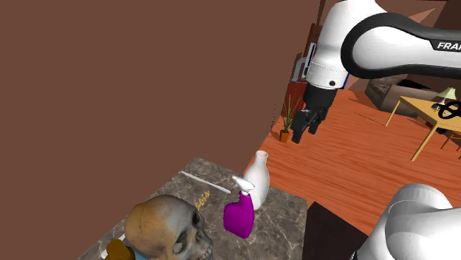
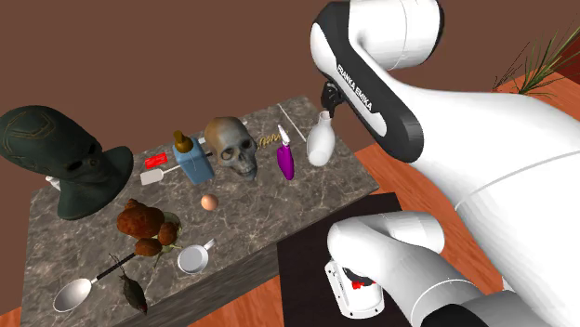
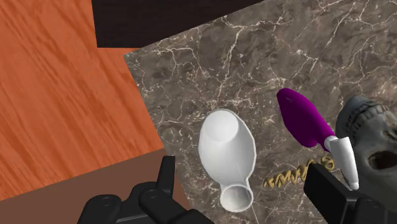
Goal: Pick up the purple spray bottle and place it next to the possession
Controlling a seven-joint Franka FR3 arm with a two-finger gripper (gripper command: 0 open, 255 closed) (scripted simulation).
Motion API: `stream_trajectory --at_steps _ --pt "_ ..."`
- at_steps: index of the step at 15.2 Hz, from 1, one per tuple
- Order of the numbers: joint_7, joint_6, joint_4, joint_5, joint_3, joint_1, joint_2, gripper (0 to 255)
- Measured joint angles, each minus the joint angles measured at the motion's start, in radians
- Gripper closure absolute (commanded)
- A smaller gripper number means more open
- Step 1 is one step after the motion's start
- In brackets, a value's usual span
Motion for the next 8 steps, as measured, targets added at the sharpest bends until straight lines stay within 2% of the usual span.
stream_trajectory --at_steps 3,8 --pt "0.003 0.034 -0.021 0.012 0.015 0.014 0.007 0" --pt "0.021 0.185 -0.081 0.057 0.085 0.068 0.068 0"
